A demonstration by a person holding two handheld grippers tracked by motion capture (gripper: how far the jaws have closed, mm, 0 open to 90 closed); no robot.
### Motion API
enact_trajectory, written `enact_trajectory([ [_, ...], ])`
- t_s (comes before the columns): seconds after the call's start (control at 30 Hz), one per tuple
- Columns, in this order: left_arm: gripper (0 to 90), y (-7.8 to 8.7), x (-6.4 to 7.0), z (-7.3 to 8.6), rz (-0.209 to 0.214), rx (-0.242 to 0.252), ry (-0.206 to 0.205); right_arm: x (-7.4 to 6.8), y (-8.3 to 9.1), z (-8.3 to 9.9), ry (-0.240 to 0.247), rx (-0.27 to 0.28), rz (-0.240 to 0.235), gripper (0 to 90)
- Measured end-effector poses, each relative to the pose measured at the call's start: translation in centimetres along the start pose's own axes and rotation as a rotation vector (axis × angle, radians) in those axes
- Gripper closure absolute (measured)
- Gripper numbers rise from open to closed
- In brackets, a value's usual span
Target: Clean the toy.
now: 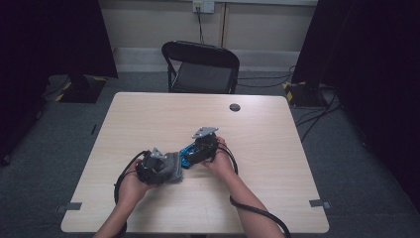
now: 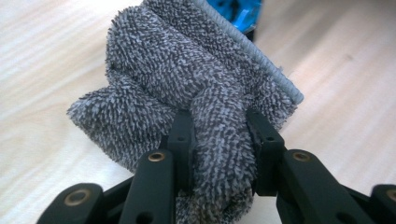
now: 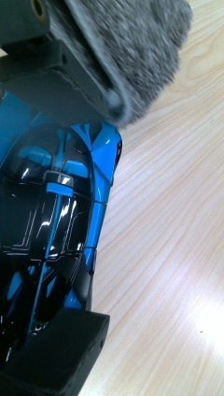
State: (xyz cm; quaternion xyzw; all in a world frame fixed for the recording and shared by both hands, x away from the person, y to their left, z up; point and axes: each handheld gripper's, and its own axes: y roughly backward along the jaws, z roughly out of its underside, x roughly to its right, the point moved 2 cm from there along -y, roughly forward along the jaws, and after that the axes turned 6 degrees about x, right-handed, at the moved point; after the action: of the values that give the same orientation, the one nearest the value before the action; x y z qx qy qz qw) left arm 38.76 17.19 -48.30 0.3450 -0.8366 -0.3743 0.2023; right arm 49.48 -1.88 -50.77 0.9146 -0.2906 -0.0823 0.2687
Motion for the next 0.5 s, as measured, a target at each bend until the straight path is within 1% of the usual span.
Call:
enact_trajectory([
  [0.03, 67.2, 0.0, 0.2, 0.1, 0.003, -0.002, -0.009, 0.0, 0.0, 0.0, 0.0, 0.0, 0.001, 3.8],
  [0.13, 67.2, 0.0, 0.8, 0.2, 0.018, -0.006, -0.014, 0.0, 0.0, 0.0, -0.001, 0.0, 0.0, 3.8],
  [0.23, 67.2, 0.0, 1.4, 0.2, 0.032, -0.012, -0.028, 0.0, 0.0, 0.0, 0.0, -0.004, 0.001, 3.8],
  [0.33, 67.2, -0.1, 1.8, 0.1, 0.038, -0.012, -0.043, 0.0, 0.0, 0.0, -0.001, -0.001, 0.0, 3.8],
  [0.43, 67.2, -0.2, 2.3, 0.0, 0.051, -0.008, -0.041, 0.0, 0.0, 0.0, -0.001, -0.002, 0.001, 3.8],
  [0.47, 67.3, -0.2, 2.4, 0.0, 0.052, -0.008, -0.05, 0.0, 0.0, 0.0, 0.0, -0.002, 0.0, 3.8],
  [0.5, 67.3, -0.3, 2.5, 0.0, 0.061, -0.005, -0.049, 0.0, 0.0, 0.0, -0.001, -0.003, 0.001, 3.8],
])
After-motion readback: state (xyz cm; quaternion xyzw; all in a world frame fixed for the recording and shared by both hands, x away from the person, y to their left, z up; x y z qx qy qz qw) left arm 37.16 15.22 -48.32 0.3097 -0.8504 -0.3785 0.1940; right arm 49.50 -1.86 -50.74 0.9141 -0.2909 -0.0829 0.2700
